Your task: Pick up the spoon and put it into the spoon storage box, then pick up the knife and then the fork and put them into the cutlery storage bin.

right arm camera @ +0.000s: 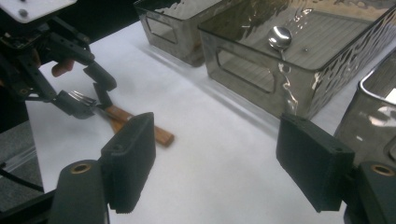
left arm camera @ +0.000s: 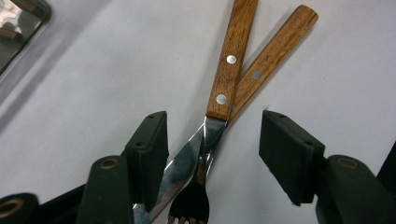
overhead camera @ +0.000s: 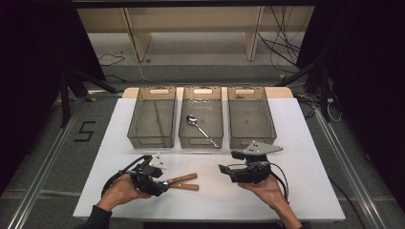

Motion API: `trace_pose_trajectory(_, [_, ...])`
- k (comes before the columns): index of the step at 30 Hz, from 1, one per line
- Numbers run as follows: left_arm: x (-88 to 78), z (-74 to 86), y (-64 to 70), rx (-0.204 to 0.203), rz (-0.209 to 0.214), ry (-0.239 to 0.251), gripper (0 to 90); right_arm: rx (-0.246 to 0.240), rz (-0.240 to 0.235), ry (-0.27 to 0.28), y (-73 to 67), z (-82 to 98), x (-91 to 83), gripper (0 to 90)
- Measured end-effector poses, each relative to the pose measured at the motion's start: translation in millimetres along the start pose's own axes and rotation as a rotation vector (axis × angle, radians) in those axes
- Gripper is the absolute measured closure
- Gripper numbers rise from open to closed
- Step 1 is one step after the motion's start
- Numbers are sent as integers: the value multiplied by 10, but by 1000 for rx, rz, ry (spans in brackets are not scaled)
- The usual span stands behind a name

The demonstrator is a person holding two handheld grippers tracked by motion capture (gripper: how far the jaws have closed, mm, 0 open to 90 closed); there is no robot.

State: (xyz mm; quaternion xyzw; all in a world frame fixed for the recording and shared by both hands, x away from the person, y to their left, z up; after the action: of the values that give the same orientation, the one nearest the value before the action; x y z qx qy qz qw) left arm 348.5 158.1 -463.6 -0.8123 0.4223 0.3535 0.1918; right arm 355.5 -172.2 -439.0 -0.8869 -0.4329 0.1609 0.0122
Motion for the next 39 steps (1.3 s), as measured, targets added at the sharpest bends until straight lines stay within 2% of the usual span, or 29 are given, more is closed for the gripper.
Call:
trace_pose_trajectory(7, [22, -18, 6, 13, 2, -22, 470, 6, -2, -15, -5, 97, -53, 278])
trace_pose_trajectory(15, [63, -6, -3, 54, 19, -72, 553, 8, 1, -28, -39, 151, -98, 277])
trace_pose_trajectory(17, [73, -2, -10, 49, 20, -70, 583, 11, 0, -27, -39, 161, -100, 277])
trace_pose_trajectory(26, [136, 11, -19, 79, 43, -86, 653, 17, -5, -35, -24, 189, -105, 281])
trace_pose_trajectory(29, [129, 4, -19, 69, 57, -77, 695, 18, -7, -37, -18, 194, -103, 283])
trace_pose_trajectory(32, [126, 6, -32, 67, 48, -87, 737, 15, -7, -38, -21, 196, -98, 284])
trace_pose_trajectory(39, [126, 14, -32, 73, 57, -86, 769, 15, -10, -48, -13, 211, -82, 284])
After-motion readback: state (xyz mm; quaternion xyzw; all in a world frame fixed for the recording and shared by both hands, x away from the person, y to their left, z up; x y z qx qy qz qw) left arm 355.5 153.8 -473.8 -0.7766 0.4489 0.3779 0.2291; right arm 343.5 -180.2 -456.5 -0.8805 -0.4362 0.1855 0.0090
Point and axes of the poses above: each handheld gripper's, and its own axes: x roughly forward along the jaws, z roughly out of its underside, y roughly to its right, the point moved 1 cm from there along x, roughly forward along the jaws, and after that the axes turned 14 degrees about y, right-handed, at the moved point
